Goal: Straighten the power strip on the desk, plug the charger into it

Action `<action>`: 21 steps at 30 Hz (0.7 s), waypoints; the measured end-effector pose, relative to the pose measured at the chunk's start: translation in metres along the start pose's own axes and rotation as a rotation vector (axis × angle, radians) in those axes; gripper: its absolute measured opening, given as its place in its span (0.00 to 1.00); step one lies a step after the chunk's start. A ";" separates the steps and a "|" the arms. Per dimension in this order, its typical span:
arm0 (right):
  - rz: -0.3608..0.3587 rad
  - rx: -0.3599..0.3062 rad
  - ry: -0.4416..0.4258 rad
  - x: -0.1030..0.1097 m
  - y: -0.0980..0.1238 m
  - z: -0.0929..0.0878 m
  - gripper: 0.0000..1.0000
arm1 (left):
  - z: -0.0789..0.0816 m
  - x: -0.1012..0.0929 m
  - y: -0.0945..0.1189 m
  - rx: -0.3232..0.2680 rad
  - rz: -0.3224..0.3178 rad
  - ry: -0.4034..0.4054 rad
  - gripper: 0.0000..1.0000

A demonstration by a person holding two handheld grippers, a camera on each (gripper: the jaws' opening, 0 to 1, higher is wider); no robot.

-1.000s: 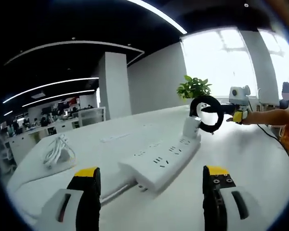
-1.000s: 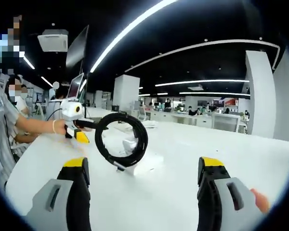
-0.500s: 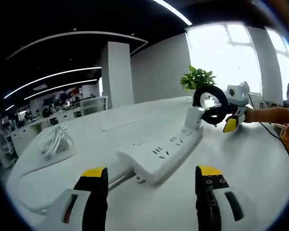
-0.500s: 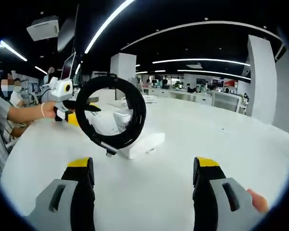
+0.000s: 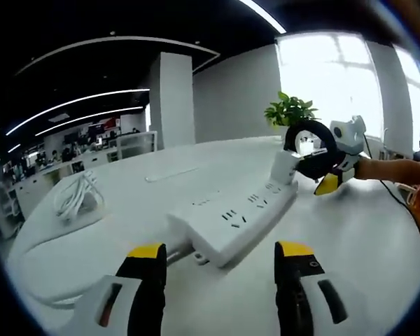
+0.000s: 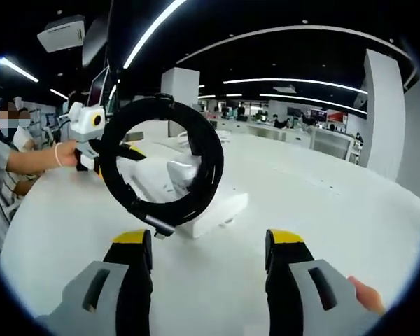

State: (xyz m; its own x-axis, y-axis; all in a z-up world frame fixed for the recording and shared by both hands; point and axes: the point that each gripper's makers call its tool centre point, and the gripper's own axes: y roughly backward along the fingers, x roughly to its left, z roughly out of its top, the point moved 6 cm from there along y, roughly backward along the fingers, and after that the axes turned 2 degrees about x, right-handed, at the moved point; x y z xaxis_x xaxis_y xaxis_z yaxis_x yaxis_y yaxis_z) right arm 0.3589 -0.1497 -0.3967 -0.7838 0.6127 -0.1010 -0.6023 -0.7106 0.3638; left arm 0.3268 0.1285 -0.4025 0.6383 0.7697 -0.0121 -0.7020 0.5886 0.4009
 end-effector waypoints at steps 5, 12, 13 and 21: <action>0.013 0.017 -0.001 0.006 -0.008 0.000 0.59 | -0.001 -0.001 -0.003 0.016 -0.003 -0.018 0.60; 0.014 0.024 0.008 0.009 -0.016 0.005 0.47 | 0.001 -0.001 -0.006 0.020 -0.009 -0.010 0.58; 0.015 0.024 0.007 0.009 -0.017 0.005 0.46 | 0.001 -0.001 -0.006 0.019 -0.011 -0.006 0.57; 0.015 0.037 -0.002 0.015 -0.022 0.003 0.30 | 0.002 0.003 -0.006 0.022 0.002 -0.015 0.51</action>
State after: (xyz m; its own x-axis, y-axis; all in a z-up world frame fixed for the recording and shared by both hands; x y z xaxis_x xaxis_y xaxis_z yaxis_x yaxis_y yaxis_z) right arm 0.3611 -0.1238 -0.4034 -0.7925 0.6028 -0.0930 -0.5844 -0.7067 0.3988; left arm 0.3335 0.1262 -0.4035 0.6417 0.7670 0.0023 -0.6963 0.5812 0.4211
